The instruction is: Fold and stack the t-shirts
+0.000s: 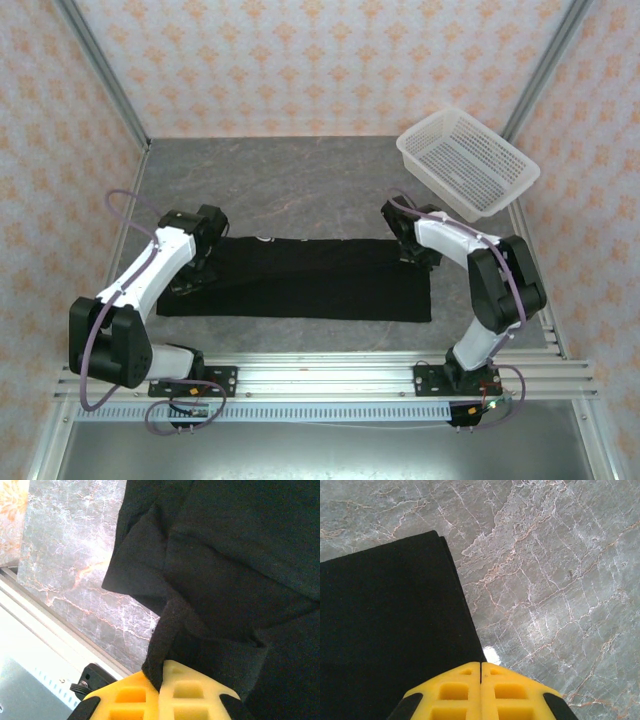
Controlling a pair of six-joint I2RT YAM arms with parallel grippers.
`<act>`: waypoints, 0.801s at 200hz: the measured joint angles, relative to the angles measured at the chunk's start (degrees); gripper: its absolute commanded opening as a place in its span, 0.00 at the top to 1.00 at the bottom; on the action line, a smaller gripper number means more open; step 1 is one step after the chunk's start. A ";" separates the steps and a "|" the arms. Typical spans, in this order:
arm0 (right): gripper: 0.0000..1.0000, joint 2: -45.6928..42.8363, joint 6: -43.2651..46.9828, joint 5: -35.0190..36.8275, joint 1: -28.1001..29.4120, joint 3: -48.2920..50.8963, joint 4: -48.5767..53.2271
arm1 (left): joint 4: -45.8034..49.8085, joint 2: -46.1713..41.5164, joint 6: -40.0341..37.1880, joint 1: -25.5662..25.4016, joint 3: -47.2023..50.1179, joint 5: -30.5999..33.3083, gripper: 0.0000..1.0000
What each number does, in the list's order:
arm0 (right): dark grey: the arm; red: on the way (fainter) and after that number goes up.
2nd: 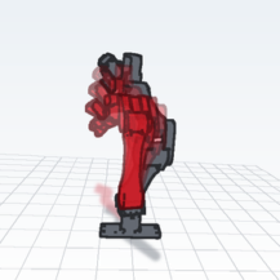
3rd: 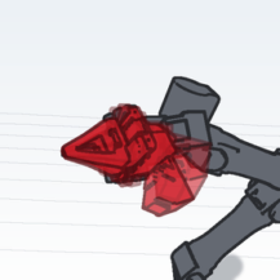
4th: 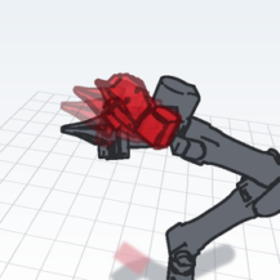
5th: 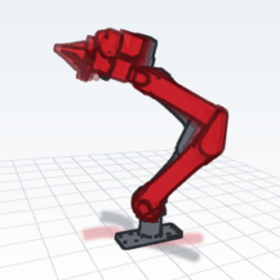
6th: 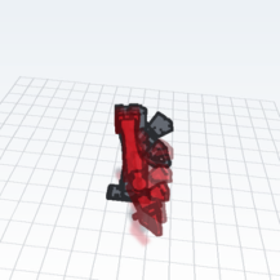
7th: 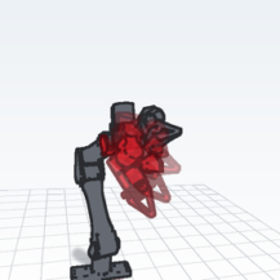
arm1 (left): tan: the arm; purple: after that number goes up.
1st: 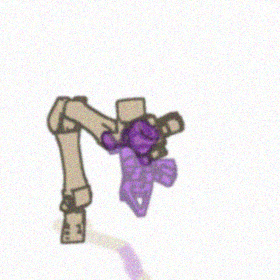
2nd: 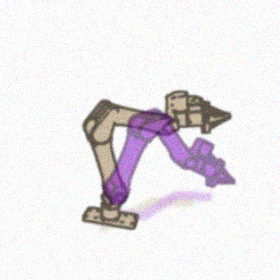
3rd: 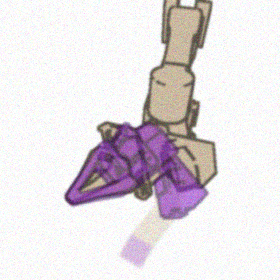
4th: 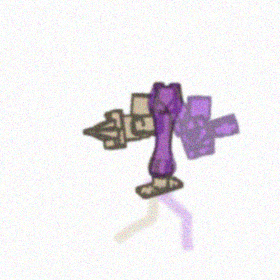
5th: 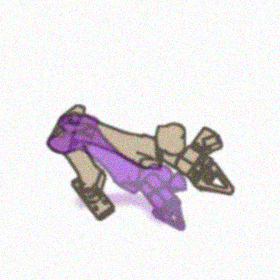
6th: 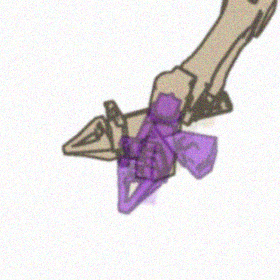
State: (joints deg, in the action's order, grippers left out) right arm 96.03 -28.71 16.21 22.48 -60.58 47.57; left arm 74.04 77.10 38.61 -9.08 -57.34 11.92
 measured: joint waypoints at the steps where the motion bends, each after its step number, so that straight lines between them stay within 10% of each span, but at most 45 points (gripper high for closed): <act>1: 1.00 0.00 -0.02 0.00 0.00 0.02 0.00 | 0.00 0.00 0.00 0.00 0.02 0.04 1.00; 60: 0.96 -0.13 -0.52 -0.04 0.11 0.00 0.70 | -0.17 0.33 1.33 -0.33 0.87 1.05 1.00; 95: 0.70 -2.56 -2.34 -1.42 0.33 1.60 1.27 | -0.20 0.68 2.64 -0.31 1.57 2.29 1.00; 160: 0.68 -6.21 -6.47 -4.28 0.37 3.04 3.45 | -2.29 3.63 4.50 -0.50 2.69 2.25 1.00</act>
State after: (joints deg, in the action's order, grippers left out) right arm 89.82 -35.18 11.92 22.85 -57.54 51.03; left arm 71.75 80.73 43.11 -9.58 -54.65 14.17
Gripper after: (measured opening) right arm 0.315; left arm 0.057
